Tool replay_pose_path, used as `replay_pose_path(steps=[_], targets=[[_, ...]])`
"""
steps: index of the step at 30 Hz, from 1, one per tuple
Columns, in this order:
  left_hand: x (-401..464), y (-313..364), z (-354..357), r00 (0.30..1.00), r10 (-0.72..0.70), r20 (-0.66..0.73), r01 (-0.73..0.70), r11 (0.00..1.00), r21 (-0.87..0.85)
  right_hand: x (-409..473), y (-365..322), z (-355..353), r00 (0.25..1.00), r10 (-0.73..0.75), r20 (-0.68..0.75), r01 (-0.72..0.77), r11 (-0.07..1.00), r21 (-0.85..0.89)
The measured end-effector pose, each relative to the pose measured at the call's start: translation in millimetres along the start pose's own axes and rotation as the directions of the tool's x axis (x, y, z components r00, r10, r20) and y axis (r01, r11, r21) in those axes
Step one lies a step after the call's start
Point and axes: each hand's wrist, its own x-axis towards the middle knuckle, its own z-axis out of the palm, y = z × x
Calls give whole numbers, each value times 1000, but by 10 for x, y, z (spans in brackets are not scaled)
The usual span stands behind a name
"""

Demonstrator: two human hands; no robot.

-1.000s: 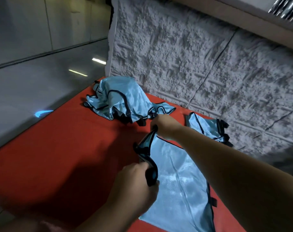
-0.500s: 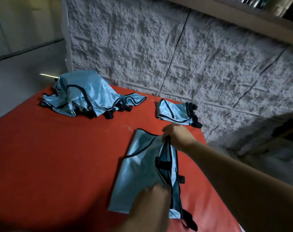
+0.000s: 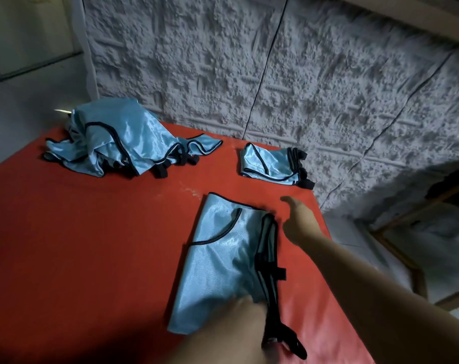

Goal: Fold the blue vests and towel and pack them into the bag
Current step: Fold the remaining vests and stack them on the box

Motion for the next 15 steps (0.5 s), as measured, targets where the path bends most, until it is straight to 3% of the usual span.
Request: replay_pose_path(steps=[2,4,6,8,9,12,15], targets=[[-26,-85,-164,990,4,-141,-26,988,-153,-291,-193,5,999,35,-41,-29,992,121],[-4,-206,-212,971,-37,-238,13,994,-104,-722,-504,59,985,-169,19,165,978,125],[5,-351,-191,986,-52,-158,64,995,76,-1094,-710,212,880,-470,77,471,882,5],[-20,-464,-136,995,-60,-78,73,982,171,-1310,-693,391,766,-594,246,628,772,-96],[-34,-514,-101,996,-40,-76,52,986,160,-1363,-596,441,770,-550,323,617,772,-156],[-88,-592,-35,993,29,-114,-17,994,109,-1374,-181,412,854,-399,333,512,757,-407],[-108,-640,37,993,7,-115,-1,999,52,-1377,42,112,934,-201,296,314,857,-409]])
